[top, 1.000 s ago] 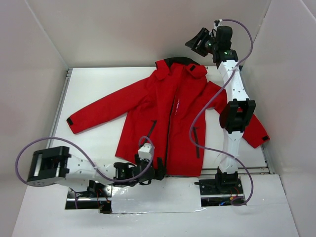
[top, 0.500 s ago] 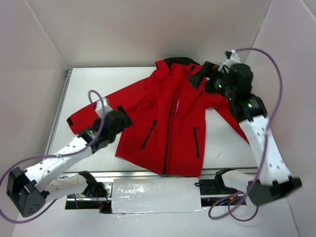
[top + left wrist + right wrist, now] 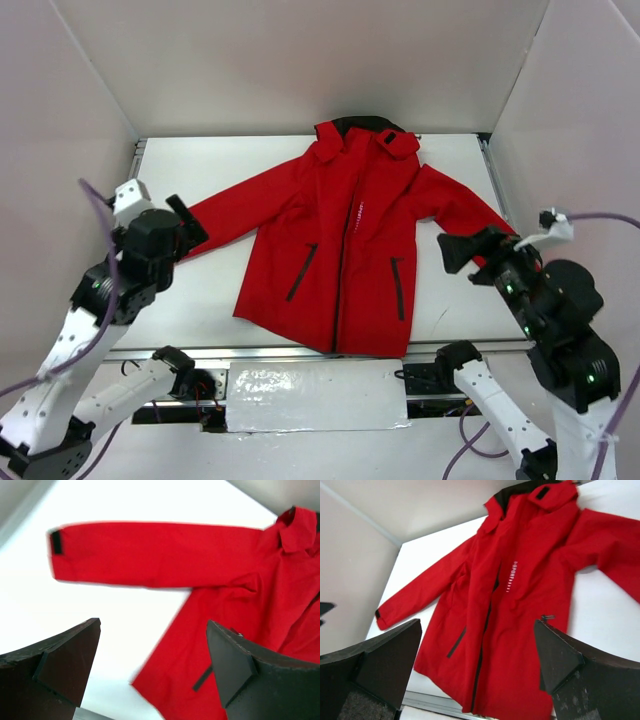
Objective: Zip up the jacket
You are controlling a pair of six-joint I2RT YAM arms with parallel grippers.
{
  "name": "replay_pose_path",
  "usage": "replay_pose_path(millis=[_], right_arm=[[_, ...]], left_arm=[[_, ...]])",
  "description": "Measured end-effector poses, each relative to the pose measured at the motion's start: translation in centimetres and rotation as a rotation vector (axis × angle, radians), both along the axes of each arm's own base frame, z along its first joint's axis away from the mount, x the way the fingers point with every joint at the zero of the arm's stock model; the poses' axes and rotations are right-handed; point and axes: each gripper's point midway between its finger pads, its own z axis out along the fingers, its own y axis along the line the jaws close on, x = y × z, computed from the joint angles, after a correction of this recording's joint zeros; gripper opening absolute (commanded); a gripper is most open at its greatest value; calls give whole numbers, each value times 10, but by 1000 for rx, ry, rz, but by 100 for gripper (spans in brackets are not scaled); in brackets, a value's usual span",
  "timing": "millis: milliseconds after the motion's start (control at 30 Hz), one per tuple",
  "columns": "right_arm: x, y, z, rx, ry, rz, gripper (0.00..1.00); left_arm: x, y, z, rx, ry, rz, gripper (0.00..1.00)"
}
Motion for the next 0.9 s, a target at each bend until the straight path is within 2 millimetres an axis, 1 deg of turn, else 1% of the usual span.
replay_pose_path(millis=[100,200,267,300,333,400,467,533,633,900], right_arm=[[-19,-14,-4,-16,3,-38,100],[-31,-24,-15,-41,32,-68,100],[-39,-28,-20,-48,29,-74,100],[-43,-29,-23,-48,21,-74,100],[-48,-31,-26,-47,12,-77,100],[-55,-35,-31,-48,4,-83,100],[-57,-36,-37,-50,10,-85,100],[-56,-37,-42,-56,25,-90,100],[-55,-38,-48,-65,43,-99,100],[-56,-40,-51,-64,41,-111,100]], left_arm=[[-23,20,17,33,-54,11,99],[-48,36,28,34,-114,15,99],[-62,45,32,22,-148,25,99],[-67,49,32,19,-158,32,99],[-71,52,27,23,-155,36,99],[-75,55,14,36,-133,45,99],[-78,56,-2,62,-87,41,99],[-78,56,-9,71,-68,35,99],[-79,56,-10,67,-72,33,99],[-82,55,-9,52,-86,22,99]])
